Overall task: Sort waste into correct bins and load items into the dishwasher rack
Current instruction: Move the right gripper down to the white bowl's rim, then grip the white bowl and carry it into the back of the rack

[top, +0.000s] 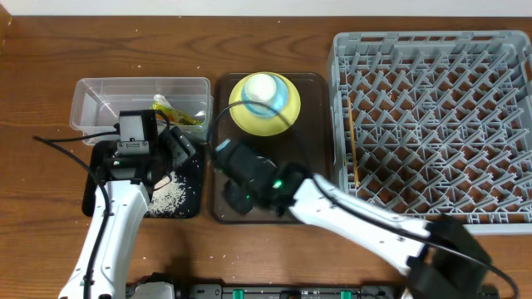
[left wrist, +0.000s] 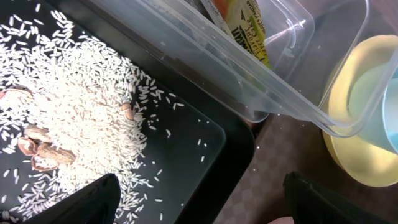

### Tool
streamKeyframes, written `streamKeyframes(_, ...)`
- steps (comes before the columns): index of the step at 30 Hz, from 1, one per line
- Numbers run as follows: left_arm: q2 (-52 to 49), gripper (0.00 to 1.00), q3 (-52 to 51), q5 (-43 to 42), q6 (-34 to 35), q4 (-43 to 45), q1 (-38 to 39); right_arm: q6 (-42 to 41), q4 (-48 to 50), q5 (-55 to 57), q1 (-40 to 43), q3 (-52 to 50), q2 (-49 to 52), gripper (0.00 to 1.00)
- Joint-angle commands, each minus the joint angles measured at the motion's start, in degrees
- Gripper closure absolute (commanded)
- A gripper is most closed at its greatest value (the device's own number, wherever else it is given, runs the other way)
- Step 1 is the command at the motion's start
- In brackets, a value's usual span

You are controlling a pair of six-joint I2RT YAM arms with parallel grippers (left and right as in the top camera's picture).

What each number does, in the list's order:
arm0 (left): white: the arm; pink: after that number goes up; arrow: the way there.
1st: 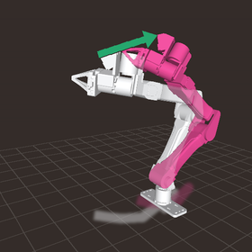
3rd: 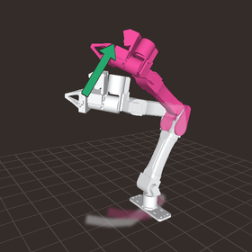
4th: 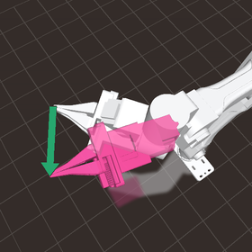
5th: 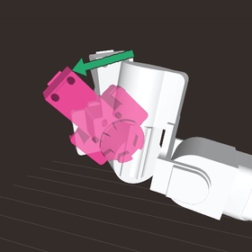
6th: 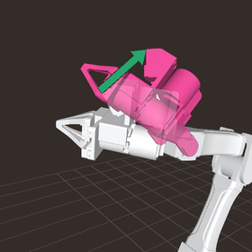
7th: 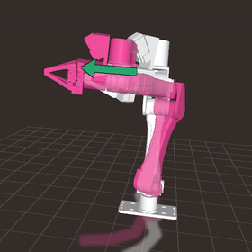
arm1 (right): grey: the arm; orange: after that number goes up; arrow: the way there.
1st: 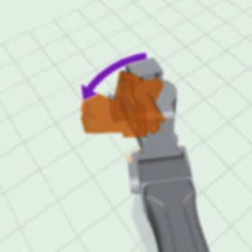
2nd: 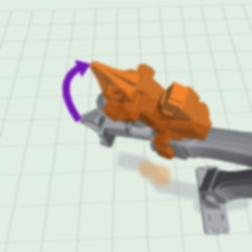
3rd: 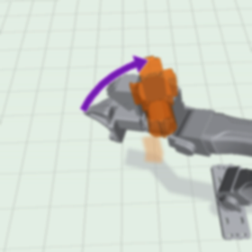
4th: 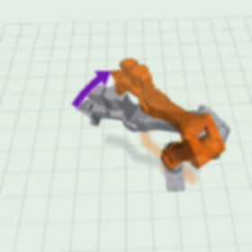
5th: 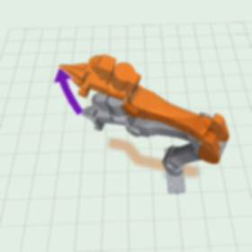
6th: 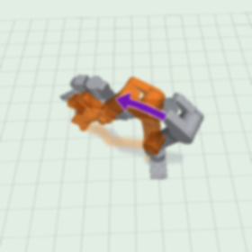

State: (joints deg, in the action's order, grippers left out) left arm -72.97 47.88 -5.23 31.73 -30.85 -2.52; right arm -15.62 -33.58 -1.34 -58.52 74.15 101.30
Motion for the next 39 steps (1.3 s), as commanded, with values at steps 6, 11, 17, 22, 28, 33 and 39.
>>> streamKeyframes(6,0.4,0.13,-0.2,1.5,0.2,-0.1,-0.2,1.1,0.2,4.1,-2.7,0.0,8.2,0.78)
streamKeyframes(11,0.4,0.13,-0.2,1.5,0.2,-0.1,-0.2,1.1,0.2,4.1,-2.7,0.0,9.6,0.87)
streamKeyframes(17,0.4,0.13,-0.2,1.5,0.2,-0.1,-0.2,1.1,0.3,4.1,-2.7,0.0,9.6,0.86)
streamKeyframes(22,0.4,0.13,-0.2,1.5,0.2,-0.1,-0.2,1.1,-1.6,4.1,-2.7,0.0,9.6,0.88)
streamKeyframes(28,0.4,0.13,-0.2,1.5,0.2,-0.1,-0.2,1.1,-1.7,4.6,-2.6,0.0,9.6,0.98)
streamKeyframes(33,0.4,0.13,-0.2,1.5,0.2,-0.1,-0.2,1.1,-1.3,4.5,-2.6,0.0,9.6,0.99)
streamKeyframes(39,0.4,0.13,-0.2,1.5,0.2,-0.1,-0.2,1.6,-3.7,3.3,-1.2,3.3,9.1,0.99)
